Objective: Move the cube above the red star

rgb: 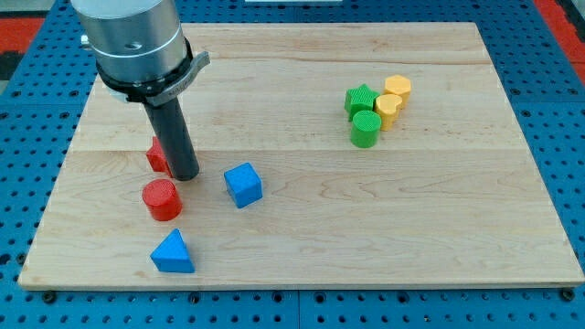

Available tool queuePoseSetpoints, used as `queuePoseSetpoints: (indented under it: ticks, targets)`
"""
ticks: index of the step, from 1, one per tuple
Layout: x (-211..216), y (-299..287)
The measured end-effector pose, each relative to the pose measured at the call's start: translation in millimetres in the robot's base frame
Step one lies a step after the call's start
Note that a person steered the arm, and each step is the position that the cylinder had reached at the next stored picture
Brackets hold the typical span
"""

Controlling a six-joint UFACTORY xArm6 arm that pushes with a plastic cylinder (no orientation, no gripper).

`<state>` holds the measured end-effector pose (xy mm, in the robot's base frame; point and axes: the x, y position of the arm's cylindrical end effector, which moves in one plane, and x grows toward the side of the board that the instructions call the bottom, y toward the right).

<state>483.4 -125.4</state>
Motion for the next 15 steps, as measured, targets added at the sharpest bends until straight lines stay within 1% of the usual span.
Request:
queuePoseSetpoints:
  ticks: [1,2,3,4,5,6,7,8,9,10,11,12,13,14,15]
  targets:
    - [12.3,18.3]
    - [59.0,56.8]
    - [66.2,103.0]
    - [5.5,68.9]
    - [29.6,94.2]
    - [52.5,89.4]
    - [31.4,73.0]
    - [6.6,43.6]
    - [15.5,39.7]
    - [-11.8,16.9]
    - [-40.3,10.9]
    - [-45.4,40.1]
    - [-71.3,22.8]
    - [-73.6,-14.8]
    - [-70.9,32.3]
